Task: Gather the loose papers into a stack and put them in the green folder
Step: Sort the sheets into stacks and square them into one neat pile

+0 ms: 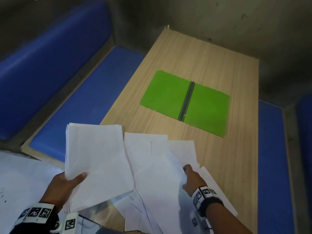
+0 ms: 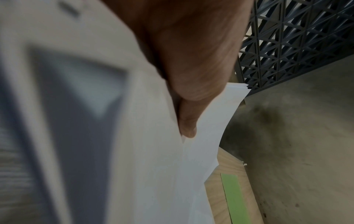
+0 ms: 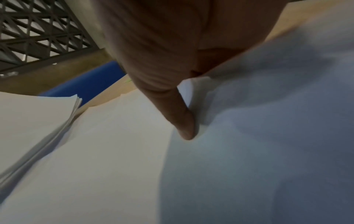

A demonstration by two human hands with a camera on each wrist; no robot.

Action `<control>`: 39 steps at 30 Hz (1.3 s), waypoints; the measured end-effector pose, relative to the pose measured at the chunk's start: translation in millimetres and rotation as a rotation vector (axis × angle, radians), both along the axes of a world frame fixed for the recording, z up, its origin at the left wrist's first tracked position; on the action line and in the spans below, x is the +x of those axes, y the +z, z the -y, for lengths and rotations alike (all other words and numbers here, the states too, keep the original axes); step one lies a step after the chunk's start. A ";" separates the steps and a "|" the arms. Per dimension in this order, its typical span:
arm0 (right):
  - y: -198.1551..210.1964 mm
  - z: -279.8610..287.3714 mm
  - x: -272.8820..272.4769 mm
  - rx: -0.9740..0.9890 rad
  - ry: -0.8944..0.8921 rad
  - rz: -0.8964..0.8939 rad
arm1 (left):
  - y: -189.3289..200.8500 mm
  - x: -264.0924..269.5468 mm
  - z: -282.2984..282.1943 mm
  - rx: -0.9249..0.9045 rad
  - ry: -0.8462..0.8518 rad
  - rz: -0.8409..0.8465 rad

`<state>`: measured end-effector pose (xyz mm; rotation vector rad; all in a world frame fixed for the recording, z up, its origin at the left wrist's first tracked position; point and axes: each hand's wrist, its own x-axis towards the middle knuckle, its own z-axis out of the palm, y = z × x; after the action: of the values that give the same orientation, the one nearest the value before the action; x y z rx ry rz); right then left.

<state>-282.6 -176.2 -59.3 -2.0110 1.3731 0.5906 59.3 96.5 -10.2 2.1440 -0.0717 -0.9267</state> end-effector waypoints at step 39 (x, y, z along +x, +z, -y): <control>-17.5 -29.4 -9.9 0.116 -0.859 0.348 | -4.2 -20.3 6.5 0.085 -0.201 0.058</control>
<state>-292.5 -146.8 -76.8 -1.1723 1.7287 -0.0685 39.0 90.0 -14.4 2.2734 -0.2860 -0.9977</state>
